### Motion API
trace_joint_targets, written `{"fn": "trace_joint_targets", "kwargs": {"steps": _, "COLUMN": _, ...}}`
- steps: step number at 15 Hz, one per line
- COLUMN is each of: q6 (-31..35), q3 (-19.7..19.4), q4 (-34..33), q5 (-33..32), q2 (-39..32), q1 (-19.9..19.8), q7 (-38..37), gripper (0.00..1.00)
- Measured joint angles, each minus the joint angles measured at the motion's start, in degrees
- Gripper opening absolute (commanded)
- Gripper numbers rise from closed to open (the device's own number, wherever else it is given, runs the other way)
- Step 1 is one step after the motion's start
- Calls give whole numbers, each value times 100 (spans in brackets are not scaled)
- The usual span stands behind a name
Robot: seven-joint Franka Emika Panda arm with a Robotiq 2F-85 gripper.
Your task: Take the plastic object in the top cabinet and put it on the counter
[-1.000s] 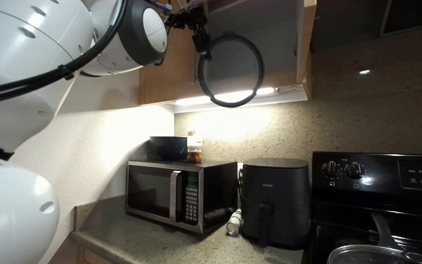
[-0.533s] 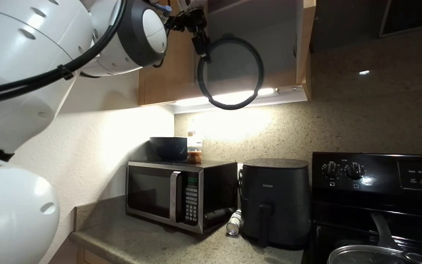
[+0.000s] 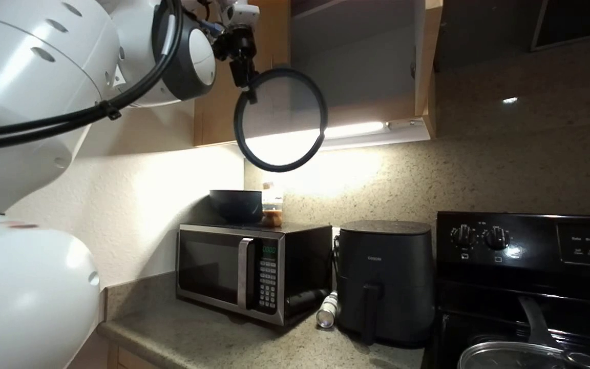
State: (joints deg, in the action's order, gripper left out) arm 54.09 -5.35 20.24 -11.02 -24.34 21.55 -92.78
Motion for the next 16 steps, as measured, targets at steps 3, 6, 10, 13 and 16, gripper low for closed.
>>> {"fn": "trace_joint_targets", "kwargs": {"steps": 3, "q6": -256, "q3": 104, "q4": 2, "q5": -1, "q2": -26, "q1": 590, "q7": -809, "gripper": 3}}
{"fn": "trace_joint_targets", "kwargs": {"steps": 6, "q6": -259, "q3": 191, "q4": 2, "q5": -1, "q2": -97, "q1": 963, "q7": -1428, "gripper": 6}}
{"fn": "trace_joint_targets", "kwargs": {"steps": 10, "q6": -257, "q3": 194, "q4": 2, "q5": -1, "q2": -132, "q1": 952, "q7": -1474, "gripper": 6}}
{"fn": "trace_joint_targets", "kwargs": {"steps": 13, "q6": -257, "q3": 197, "q4": 2, "q5": -1, "q2": -135, "q1": 942, "q7": -1474, "gripper": 3}}
{"fn": "trace_joint_targets", "kwargs": {"steps": 16, "q6": -224, "q3": 332, "q4": 10, "q5": 29, "q2": -277, "q1": 942, "q7": -1427, "gripper": 4}}
